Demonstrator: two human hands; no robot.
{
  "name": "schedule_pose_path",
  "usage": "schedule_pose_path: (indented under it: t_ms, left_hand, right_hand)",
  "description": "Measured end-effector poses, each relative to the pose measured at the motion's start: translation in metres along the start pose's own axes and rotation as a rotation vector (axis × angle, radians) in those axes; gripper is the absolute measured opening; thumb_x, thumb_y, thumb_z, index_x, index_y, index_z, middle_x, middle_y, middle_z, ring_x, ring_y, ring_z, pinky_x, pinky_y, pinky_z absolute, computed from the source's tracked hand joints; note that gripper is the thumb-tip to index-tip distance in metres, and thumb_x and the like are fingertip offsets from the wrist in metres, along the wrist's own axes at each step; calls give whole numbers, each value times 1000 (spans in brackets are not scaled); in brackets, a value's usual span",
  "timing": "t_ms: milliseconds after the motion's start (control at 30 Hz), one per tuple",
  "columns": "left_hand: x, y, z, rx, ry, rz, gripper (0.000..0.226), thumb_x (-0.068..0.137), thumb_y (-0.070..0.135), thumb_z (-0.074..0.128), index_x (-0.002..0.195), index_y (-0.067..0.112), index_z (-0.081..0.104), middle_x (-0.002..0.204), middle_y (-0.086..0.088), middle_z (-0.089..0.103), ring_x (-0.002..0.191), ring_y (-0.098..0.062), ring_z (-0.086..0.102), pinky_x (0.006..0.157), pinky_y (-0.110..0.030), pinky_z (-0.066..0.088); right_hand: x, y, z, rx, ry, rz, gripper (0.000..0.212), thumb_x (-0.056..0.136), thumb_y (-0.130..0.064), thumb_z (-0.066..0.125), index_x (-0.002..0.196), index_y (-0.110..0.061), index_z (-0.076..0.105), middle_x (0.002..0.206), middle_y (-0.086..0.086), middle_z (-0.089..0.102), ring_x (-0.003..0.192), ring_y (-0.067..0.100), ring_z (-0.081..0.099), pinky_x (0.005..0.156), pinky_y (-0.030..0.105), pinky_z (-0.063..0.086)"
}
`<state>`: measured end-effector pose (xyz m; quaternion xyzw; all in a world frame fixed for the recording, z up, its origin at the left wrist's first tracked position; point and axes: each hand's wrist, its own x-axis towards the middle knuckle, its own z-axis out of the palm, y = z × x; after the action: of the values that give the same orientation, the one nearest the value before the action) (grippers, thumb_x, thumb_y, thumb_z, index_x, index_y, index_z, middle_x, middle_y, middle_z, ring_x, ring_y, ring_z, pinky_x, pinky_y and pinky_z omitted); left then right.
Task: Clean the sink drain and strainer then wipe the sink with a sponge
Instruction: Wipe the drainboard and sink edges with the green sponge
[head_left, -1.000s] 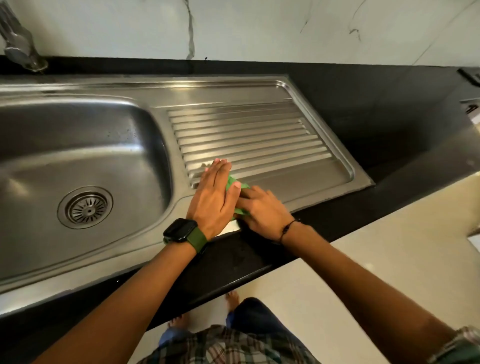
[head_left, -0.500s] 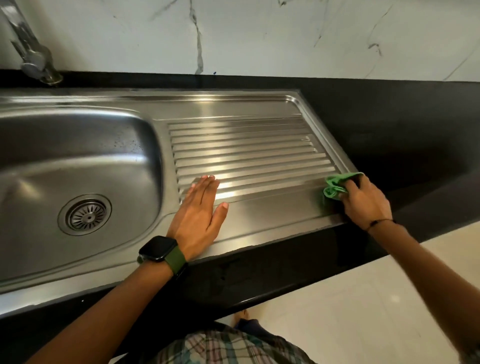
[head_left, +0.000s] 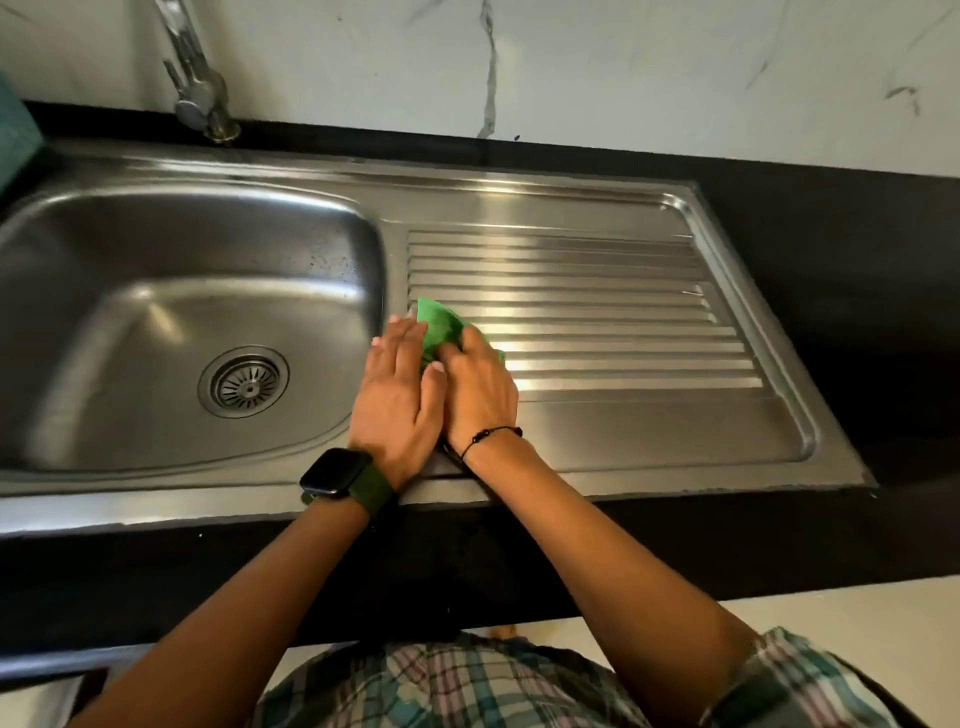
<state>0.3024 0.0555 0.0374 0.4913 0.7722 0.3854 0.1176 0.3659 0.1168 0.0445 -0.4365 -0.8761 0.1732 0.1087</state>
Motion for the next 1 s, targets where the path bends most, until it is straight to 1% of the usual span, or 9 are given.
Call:
schedule_pose_path:
  t_ms: [167,367,433,533,633,733,867,933,1000]
  left_hand:
    - [0,2,1,70,-47,63,62,88,34,23,138,0,35,149,-16,33,143,-24,21,117,-28,5]
    - [-2,-1,1,130,-83,79,74,84,47,13,140,4,33,150,-12,31,143,-21,19,117,-26,3]
    - [-1,-2,3,140,-97,60,69,87,45,17,140,3,33,150,-13,31,143,-22,20,117,-27,4]
    - [0,-3,6,155,-127,19,64,89,40,21,140,5,32,150,-13,32,143,-22,21,117,-29,7]
    - [0,-3,8,189,-134,-6,64,89,44,19,137,5,38,145,-13,39,138,-26,32,114,-32,21]
    - [-1,1,5,224,-71,-46,56,89,40,24,126,7,50,130,-13,55,118,-31,52,92,-35,42]
    - [-2,4,0,220,38,-136,47,88,33,28,119,9,55,119,-13,62,102,-34,60,70,-25,34]
    - [-2,6,-4,205,68,-132,47,89,29,29,118,5,56,121,-16,61,110,-35,58,80,-30,42]
    - [-3,9,-7,190,90,-89,53,89,29,26,120,-2,55,127,-21,57,123,-35,50,105,-37,36]
  right_hand:
    - [6,26,-11,-177,-48,-189,27,93,-24,41,110,-12,57,120,11,50,107,32,52,83,41,46]
    - [-8,161,-75,-408,6,17,31,83,-7,49,114,-8,57,120,16,56,108,37,49,85,43,46]
    - [-15,215,-106,-475,79,205,21,86,-11,52,104,-2,60,110,23,60,104,40,47,81,46,47]
    - [-12,249,-122,-450,120,387,30,91,-22,48,97,6,58,104,31,59,102,44,44,79,49,43]
    - [-1,233,-104,-424,126,427,36,93,-23,44,106,9,53,111,37,54,106,47,46,89,47,35]
    - [15,182,-80,-325,123,401,44,93,-36,41,111,3,50,114,32,54,106,45,49,89,46,40]
    - [30,82,-34,-198,44,187,43,90,-42,44,111,-6,55,120,20,56,112,38,50,86,41,46]
    - [34,39,-14,-166,-18,36,43,89,-43,44,111,-8,56,120,16,55,114,36,48,85,41,46]
    - [32,19,-7,-163,-79,-107,39,89,-41,44,109,-11,57,116,13,57,112,33,48,80,40,47]
